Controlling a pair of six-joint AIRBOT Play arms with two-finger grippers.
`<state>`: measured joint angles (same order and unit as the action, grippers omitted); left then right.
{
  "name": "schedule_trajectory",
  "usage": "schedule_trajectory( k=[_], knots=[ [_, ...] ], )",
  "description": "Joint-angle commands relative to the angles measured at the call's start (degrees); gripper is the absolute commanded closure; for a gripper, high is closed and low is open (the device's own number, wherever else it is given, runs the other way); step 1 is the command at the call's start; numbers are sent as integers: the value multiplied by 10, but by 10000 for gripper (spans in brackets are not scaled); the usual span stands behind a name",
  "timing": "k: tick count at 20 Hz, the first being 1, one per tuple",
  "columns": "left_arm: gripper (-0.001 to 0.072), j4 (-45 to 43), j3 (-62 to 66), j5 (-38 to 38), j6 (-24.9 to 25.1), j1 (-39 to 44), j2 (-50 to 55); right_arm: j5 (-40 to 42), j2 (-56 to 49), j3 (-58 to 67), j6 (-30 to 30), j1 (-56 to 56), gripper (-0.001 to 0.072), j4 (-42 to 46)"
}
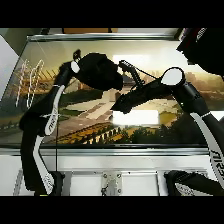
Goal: Fold the clothes and pants, and hang the long-sleeved shirts on hangers.
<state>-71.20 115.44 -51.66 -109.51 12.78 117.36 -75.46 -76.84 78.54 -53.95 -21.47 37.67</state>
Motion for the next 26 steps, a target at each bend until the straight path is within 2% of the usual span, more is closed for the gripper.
schedule_trajectory(
  k=[1,5,8,14,19,20,21,22,26],
  knots=[
    [695,-118,0,-96,19,-16,-111,0,-2,0,0,0,696,0],
    [695,-159,0,-171,83,-14,-230,0,-2,0,0,0,696,0],
    [695,-157,-40,-181,82,-12,-309,0,-2,0,0,0,697,0],
    [695,-158,-244,-175,82,28,-479,8,-2,0,0,0,696,0],
    [695,-157,-356,-160,81,62,-569,9,-2,0,1,0,697,-59],
    [695,-157,-373,-152,79,67,-584,11,-2,0,16,1,699,-58],
    [695,-156,-383,-142,64,73,-597,10,0,6,10,9,700,-45],
    [695,-155,-382,-122,42,84,-606,15,8,17,-22,24,701,-13],
    [696,-89,-270,52,36,159,-599,65,89,99,-189,120,701,240]
  ],
)
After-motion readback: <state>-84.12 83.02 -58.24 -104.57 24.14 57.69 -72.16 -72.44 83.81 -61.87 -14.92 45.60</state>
